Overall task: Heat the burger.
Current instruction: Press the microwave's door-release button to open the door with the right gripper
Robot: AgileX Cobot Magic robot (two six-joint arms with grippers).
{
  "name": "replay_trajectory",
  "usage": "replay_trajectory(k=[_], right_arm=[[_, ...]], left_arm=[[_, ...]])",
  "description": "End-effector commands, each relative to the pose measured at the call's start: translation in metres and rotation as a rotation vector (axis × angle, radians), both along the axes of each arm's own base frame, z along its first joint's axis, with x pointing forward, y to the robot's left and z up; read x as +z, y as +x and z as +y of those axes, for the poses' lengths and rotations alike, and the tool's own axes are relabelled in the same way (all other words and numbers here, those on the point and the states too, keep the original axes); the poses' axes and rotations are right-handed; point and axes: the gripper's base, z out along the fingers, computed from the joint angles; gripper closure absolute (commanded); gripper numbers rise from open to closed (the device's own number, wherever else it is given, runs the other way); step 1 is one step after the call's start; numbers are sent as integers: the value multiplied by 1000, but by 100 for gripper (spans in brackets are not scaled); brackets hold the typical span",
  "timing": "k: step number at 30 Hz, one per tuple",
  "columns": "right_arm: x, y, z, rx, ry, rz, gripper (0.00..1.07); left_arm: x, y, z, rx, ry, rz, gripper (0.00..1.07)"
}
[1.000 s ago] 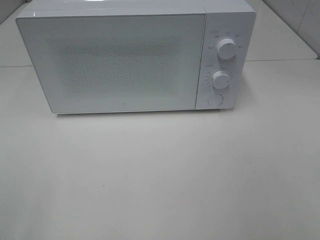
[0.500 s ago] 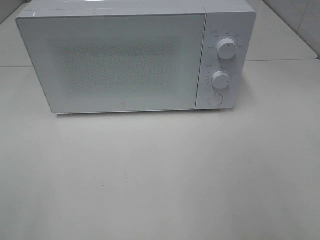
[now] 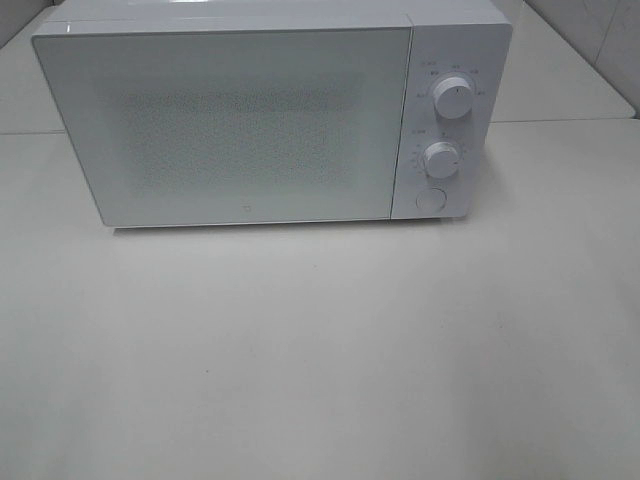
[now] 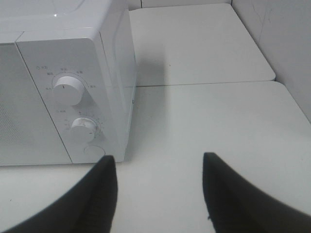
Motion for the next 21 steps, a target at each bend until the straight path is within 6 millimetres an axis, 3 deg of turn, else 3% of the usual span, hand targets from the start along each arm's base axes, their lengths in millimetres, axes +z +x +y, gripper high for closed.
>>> replay_trajectory(k=[1, 3, 5, 6, 7, 8, 11, 16, 20, 21], right_arm=[[-4, 7, 1, 9, 7, -61, 66], [-14, 15, 3, 14, 50, -79, 77], [-18, 18, 4, 12, 79, -78, 81], [-23, 24, 5, 4, 148, -87, 90], [-23, 24, 5, 4, 148, -87, 90], [-29, 29, 6, -4, 210, -82, 97], [-36, 37, 7, -24, 304, -57, 106], [-47, 48, 8, -58, 454, -22, 107], [-62, 62, 10, -131, 719, 33, 107], [-62, 62, 10, -131, 719, 33, 107]], left_arm=[[0, -2, 0, 0, -1, -24, 11], [0, -2, 0, 0, -1, -24, 11], [0, -2, 0, 0, -1, -24, 11], [0, -2, 0, 0, -1, -24, 11], [0, -2, 0, 0, -1, -24, 11], [0, -2, 0, 0, -1, -24, 11], [0, -2, 0, 0, -1, -24, 11], [0, -2, 0, 0, -1, -24, 11], [0, -2, 0, 0, -1, -24, 11], [0, -2, 0, 0, -1, -24, 11]])
